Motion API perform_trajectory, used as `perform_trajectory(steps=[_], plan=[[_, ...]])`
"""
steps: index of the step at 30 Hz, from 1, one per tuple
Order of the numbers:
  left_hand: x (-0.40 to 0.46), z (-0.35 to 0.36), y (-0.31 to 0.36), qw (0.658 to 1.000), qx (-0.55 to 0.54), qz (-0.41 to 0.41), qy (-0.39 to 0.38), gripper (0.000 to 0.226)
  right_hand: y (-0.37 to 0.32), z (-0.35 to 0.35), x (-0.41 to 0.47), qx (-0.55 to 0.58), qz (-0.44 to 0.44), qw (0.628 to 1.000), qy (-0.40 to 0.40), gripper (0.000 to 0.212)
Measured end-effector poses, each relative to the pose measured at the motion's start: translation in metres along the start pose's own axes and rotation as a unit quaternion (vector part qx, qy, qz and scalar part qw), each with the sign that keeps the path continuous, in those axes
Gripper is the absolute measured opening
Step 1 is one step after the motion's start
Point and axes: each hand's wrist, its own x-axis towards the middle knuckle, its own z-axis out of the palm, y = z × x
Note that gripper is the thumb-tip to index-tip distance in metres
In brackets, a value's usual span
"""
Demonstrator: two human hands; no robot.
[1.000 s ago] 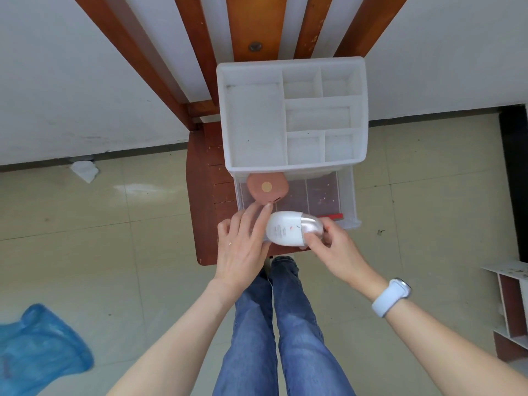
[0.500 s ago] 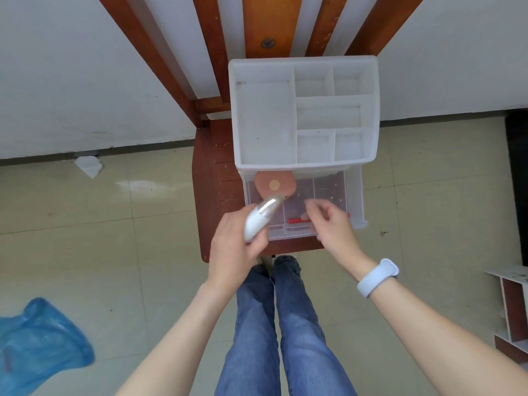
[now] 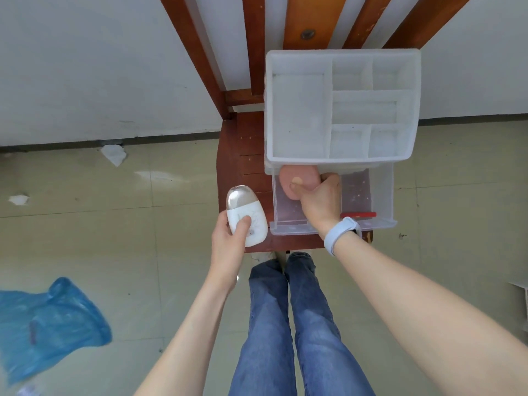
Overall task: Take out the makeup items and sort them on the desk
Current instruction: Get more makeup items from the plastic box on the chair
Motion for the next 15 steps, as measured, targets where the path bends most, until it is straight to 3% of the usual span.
perform_trajectory(steps=[4,9,13,15], plan=[[0.003,-0.001,0.003,0.997,-0.060,-0.040,-0.038,0.019,0.000,-0.014,-0.012,0.077,0.026,0.996,-0.026,0.028],[0.003,-0.001,0.006,0.986,-0.102,-0.066,-0.114,0.031,0.006,-0.041,-0.050,0.199,0.047,0.973,-0.106,0.016],[-0.003,0.003,0.009,0.974,-0.123,-0.066,-0.180,0.072,-0.009,-0.035,-0.078,0.163,0.004,0.972,-0.170,0.019],[-0.004,0.005,0.010,0.974,-0.136,-0.067,-0.170,0.073,-0.015,-0.028,-0.085,0.124,-0.024,0.975,-0.184,0.016]])
